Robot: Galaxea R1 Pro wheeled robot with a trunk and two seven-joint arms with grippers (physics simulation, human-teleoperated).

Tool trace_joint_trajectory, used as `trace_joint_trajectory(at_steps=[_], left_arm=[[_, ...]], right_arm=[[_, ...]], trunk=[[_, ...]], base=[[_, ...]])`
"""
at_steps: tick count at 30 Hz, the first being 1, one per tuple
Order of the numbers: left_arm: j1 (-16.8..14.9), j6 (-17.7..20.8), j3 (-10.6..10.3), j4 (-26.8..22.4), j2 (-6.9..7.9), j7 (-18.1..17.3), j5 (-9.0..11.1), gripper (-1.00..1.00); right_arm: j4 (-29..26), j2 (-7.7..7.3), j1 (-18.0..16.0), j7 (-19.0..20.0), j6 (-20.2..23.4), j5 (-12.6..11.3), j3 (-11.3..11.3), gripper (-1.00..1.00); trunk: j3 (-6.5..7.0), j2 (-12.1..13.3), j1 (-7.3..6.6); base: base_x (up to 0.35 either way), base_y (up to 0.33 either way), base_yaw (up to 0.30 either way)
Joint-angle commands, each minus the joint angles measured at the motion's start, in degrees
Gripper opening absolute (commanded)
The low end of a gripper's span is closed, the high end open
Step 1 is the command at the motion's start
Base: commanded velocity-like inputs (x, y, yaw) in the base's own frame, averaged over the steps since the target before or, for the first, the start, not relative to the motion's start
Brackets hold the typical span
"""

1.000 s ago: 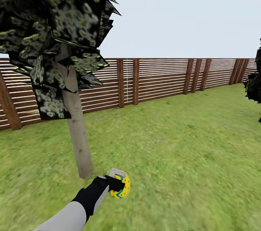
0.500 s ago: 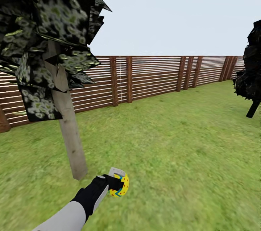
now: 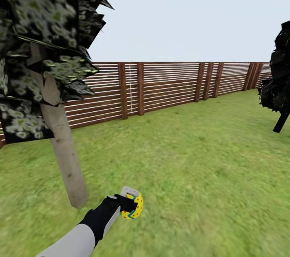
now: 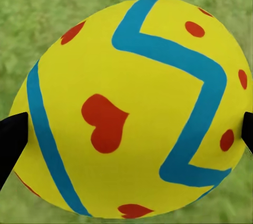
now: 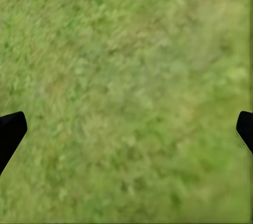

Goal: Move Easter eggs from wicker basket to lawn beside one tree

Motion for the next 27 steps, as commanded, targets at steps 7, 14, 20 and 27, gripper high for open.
trace_joint_trajectory(at_steps=[7, 14, 20, 27], left_arm=[[0.0, 0.3, -0.2, -0.1, 0.01, 0.2, -0.1, -1.00], [0.0, 0.2, -0.1, 0.0, 0.01, 2.8, 0.1, -1.00], [0.0, 0.2, -0.1, 0.0, 0.01, 3.0, 0.2, -1.00], [0.0, 0.1, -0.1, 0.0, 0.01, 3.3, 0.2, -1.00]], right_arm=[[-0.1, 0.04, 0.0, 0.1, 0.5, -0.5, -0.1, 1.00], [-0.1, 0.08, 0.0, 0.1, 0.4, -0.5, -0.1, 1.00], [-0.1, 0.09, 0.0, 0.1, 0.4, -0.5, 0.2, 1.00], [-0.1, 0.09, 0.0, 0.1, 0.4, -0.5, 0.3, 1.00]], trunk=[[-0.06, 0.0, 0.03], [-0.06, 0.0, 0.03], [-0.06, 0.0, 0.03], [-0.06, 0.0, 0.03]], base=[[0.229, -0.244, 0.000], [0.228, -0.247, 0.005], [0.228, -0.248, 0.228], [0.227, -0.248, 0.284]])
